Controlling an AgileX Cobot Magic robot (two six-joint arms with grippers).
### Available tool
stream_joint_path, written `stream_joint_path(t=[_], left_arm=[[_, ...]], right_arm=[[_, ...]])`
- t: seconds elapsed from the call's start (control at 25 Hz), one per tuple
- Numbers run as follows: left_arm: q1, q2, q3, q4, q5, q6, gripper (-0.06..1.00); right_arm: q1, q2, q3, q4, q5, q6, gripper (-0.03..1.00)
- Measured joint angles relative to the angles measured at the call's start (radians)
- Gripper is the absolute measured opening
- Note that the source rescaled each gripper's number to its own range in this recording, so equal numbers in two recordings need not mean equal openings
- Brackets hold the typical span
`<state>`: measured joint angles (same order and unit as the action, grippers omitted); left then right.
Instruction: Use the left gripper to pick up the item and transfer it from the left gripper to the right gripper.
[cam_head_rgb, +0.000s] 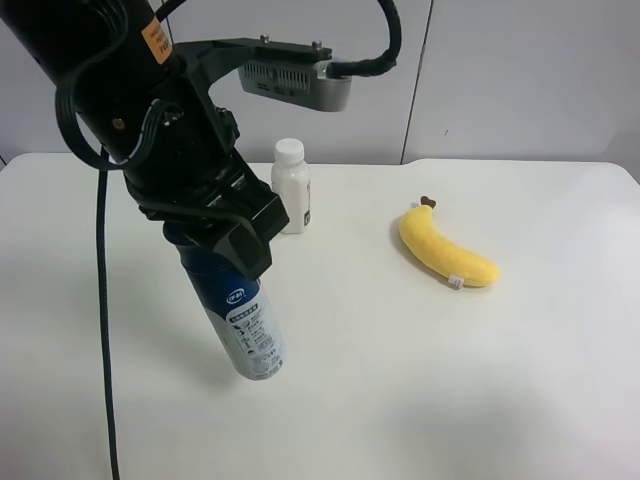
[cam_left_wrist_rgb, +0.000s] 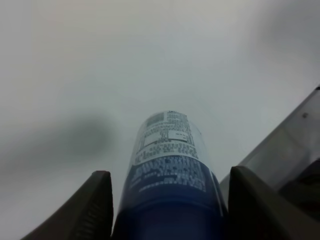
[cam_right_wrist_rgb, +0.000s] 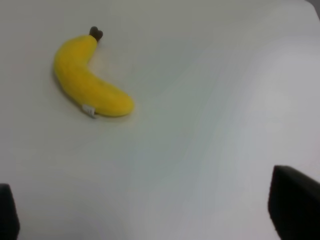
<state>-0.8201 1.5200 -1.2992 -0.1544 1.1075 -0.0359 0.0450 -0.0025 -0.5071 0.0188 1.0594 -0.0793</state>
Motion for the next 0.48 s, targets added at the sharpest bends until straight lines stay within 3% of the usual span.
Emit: stream_joint_path(t=[0.48], left_arm=[[0.000,0.012,0.000,-0.095,-0.001,-0.008,0.00]], right_arm=[[0.000,0.000,0.000,0.000,0.000,0.000,1.00]])
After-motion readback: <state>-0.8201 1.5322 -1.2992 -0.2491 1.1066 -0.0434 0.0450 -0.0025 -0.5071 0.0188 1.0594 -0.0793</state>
